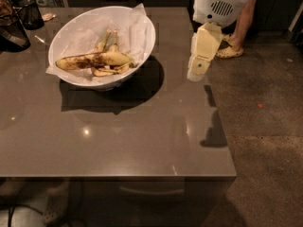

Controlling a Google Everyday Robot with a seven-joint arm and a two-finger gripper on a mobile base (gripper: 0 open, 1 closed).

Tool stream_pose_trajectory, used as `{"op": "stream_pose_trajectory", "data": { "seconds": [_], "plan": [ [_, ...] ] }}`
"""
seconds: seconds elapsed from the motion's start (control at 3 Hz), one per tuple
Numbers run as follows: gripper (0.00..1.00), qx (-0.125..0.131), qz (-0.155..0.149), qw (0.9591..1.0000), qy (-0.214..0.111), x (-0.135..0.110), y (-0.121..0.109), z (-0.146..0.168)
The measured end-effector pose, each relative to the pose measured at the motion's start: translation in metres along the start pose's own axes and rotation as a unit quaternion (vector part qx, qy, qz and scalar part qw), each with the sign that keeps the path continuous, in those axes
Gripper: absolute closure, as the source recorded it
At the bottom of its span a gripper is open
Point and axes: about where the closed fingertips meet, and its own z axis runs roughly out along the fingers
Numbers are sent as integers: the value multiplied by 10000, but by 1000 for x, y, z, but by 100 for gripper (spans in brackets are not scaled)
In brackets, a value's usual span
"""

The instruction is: Pick banana from white bowl

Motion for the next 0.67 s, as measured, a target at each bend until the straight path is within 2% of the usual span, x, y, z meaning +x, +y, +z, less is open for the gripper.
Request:
{"op": "stream_pose_trajectory", "data": {
  "seconds": [0.33, 0.67],
  "plan": [
    [0, 0, 0, 10000, 0, 0, 0, 0],
    [0, -88, -356, 9993, 67, -30, -7, 9]
  ]
}}
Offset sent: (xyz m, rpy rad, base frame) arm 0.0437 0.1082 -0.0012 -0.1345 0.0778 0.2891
